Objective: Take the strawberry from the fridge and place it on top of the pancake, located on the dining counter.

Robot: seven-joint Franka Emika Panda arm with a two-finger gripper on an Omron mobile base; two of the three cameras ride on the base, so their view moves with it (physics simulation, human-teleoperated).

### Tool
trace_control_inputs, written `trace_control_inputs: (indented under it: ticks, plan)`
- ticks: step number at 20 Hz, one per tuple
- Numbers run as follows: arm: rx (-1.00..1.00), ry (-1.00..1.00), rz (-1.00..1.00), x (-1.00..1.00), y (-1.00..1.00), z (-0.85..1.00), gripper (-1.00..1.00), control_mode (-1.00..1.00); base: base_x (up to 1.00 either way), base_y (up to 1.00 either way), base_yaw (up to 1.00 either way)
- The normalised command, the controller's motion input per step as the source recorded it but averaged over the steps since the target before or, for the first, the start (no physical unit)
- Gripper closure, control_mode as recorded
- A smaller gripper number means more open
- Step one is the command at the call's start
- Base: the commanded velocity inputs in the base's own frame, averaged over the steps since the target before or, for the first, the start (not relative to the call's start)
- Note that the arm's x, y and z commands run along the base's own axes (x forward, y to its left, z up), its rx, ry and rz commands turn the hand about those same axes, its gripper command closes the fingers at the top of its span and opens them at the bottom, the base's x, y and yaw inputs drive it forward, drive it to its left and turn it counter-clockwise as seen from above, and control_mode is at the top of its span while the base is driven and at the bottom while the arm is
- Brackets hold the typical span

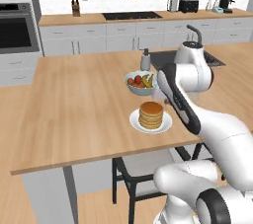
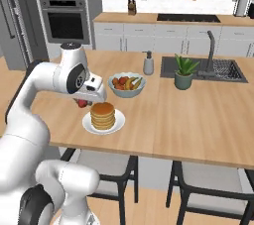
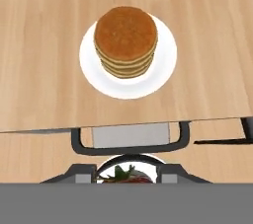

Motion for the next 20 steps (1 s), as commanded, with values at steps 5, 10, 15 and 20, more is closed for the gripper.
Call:
trace_control_inputs:
  ticks: [5,10,15,20]
  plan:
    - [-0.06,-0.01,0.18,1.0,0.0,-0.18,1.0,-1.0,0.0,0.0,0.0]
    - [-0.02,-0.17,0.01,0.85,-0.24,-0.61,1.0,-1.0,0.0,0.0,0.0]
    - [-0.04,-0.14,0.02,0.73,-0.01,-0.44,1.0,-1.0,0.0,0.0,0.0]
    - [-0.07,0.08,0.06,0.32,0.19,-0.21,1.0,-1.0,0.0,0.0,0.0]
